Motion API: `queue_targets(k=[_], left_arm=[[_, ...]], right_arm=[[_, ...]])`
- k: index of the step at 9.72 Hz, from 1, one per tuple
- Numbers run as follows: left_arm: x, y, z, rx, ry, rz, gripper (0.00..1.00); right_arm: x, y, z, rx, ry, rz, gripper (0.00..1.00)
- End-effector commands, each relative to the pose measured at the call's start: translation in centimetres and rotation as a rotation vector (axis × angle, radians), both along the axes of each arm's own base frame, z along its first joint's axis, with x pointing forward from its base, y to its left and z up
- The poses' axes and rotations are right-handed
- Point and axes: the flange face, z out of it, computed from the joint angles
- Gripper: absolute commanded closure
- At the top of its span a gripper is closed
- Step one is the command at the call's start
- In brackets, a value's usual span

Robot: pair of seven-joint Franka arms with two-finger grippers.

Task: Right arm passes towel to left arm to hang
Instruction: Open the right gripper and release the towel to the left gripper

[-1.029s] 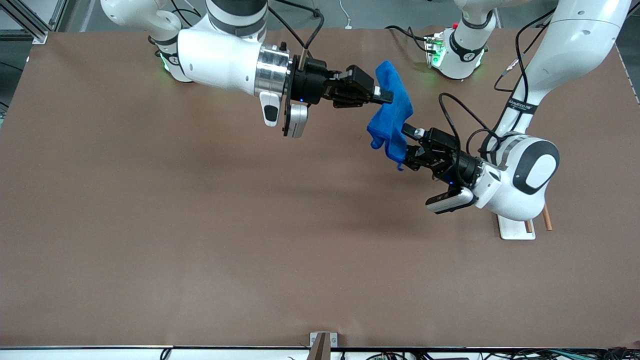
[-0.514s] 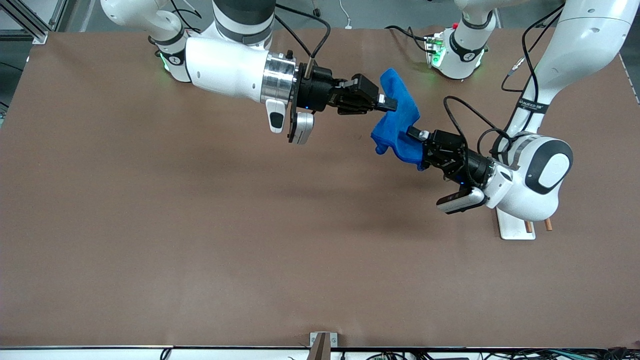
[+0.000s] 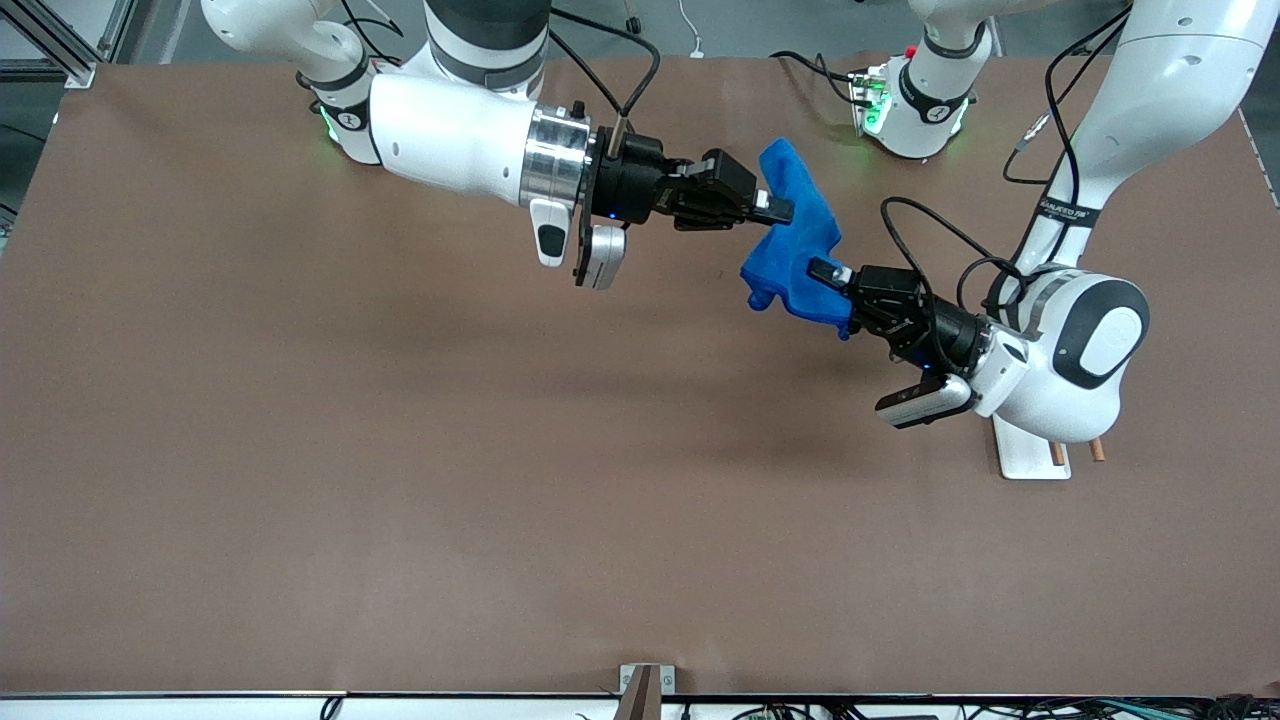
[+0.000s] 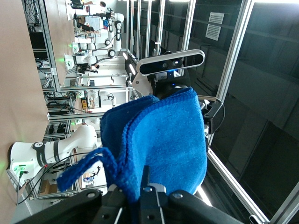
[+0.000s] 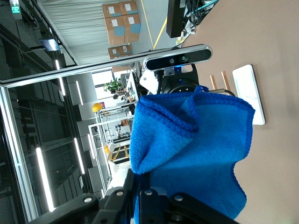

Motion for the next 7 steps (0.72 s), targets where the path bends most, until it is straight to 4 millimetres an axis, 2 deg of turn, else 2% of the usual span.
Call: queue_targets(k=[1, 2, 3, 5, 7], left_arm=[[-0.1, 0.5, -1.2, 0.031, 0.011, -0.004, 1.00], [0.2, 0.7, -0.8, 0.043, 0.023, -0.008, 1.00], [0.4, 0.9, -0.4, 0.063, 0.032, -0.012, 1.00], [1.1, 2.3, 0.2, 0.105, 0.054, -0.010, 1.00], [1.7, 4.0, 0.6, 0.209, 0.082, 0.004, 1.00]], right_arm=[[0.7, -0.6, 0.6, 0.014, -0.019, -0.044, 0.00], [1.1, -1.1, 0.8, 0.010, -0.028, -0.070, 0.00], [2.2, -2.4, 0.6, 0.000, -0.036, -0.095, 0.00], [5.1, -6.5, 0.5, -0.016, -0.040, -0.172, 0.00], [6.2, -10.2, -1.0, -0.072, -0.044, -0.340, 0.00]])
